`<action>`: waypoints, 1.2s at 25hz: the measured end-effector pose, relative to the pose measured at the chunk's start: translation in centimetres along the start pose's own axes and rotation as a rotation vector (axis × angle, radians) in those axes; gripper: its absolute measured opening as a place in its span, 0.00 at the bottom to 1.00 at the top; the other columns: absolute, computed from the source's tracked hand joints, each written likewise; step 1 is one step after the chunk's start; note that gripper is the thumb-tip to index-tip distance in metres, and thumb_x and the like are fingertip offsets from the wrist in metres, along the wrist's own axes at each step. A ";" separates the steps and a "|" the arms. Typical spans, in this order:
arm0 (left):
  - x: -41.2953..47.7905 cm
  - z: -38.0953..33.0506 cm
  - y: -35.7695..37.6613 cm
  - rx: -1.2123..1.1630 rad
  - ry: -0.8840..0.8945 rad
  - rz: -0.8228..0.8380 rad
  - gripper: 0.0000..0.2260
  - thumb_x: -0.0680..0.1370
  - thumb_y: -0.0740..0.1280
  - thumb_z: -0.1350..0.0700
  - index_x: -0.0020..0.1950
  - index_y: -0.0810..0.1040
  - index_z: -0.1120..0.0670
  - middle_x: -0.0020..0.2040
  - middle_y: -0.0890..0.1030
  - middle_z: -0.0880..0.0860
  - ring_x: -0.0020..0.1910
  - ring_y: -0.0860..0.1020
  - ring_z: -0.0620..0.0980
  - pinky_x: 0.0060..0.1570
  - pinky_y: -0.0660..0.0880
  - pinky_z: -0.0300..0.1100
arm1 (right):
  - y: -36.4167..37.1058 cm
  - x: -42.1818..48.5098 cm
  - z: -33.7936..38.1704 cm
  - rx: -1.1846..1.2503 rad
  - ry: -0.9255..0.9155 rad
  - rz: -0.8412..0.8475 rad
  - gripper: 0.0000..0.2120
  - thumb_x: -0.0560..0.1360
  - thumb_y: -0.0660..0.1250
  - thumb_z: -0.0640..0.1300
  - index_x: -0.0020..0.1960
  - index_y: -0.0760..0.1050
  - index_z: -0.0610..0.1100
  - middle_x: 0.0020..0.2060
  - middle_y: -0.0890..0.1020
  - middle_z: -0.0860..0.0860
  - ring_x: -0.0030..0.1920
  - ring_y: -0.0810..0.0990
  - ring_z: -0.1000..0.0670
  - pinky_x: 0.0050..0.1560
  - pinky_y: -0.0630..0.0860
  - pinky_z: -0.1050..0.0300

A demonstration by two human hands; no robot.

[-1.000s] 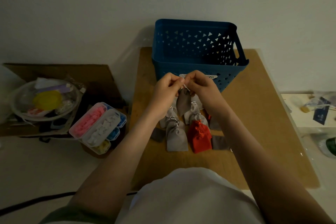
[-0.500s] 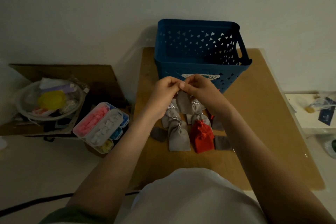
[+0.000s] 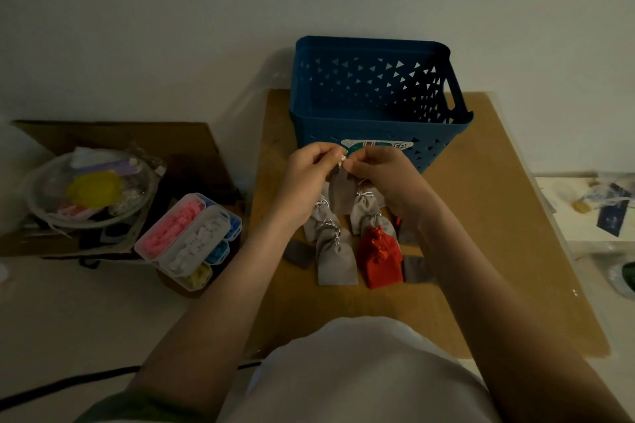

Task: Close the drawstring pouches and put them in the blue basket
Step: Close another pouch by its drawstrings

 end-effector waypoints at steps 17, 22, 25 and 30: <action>0.0 -0.3 0.7 -0.211 -0.258 0.015 0.06 0.78 0.64 0.65 0.46 0.79 0.56 0.39 0.79 0.50 0.34 0.75 0.41 0.36 0.74 0.31 | -1.0 -0.3 1.4 -0.359 -0.415 -0.158 0.04 0.76 0.65 0.34 0.45 0.75 0.41 0.35 0.78 0.54 0.37 0.75 0.59 0.40 0.70 0.68; 0.0 -1.4 0.5 0.013 0.026 0.109 0.07 0.78 0.65 0.63 0.46 0.82 0.54 0.43 0.83 0.49 0.46 0.80 0.42 0.47 0.75 0.33 | -0.7 0.2 0.5 -0.103 -0.202 -0.009 0.06 0.78 0.62 0.35 0.50 0.77 0.33 0.40 0.80 0.44 0.40 0.77 0.53 0.44 0.74 0.62; -0.2 -2.2 0.5 0.064 0.148 0.137 0.08 0.77 0.65 0.64 0.45 0.82 0.54 0.43 0.83 0.47 0.47 0.80 0.39 0.49 0.75 0.32 | -0.6 0.5 0.4 -0.096 -0.138 0.038 0.07 0.79 0.62 0.36 0.50 0.77 0.33 0.42 0.79 0.41 0.42 0.77 0.48 0.46 0.73 0.55; 0.1 -1.6 0.4 0.103 0.135 0.218 0.07 0.76 0.67 0.63 0.44 0.82 0.53 0.43 0.84 0.49 0.48 0.81 0.45 0.53 0.76 0.38 | -0.7 0.3 0.1 -0.044 -0.052 0.083 0.06 0.78 0.63 0.35 0.43 0.76 0.41 0.37 0.78 0.46 0.38 0.75 0.51 0.43 0.72 0.58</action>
Point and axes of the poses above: each hand's wrist, its own x-axis towards the middle knuckle, its own y-axis out of the palm, z = x × y, the point moved 6 cm from there along x, towards the middle knuckle
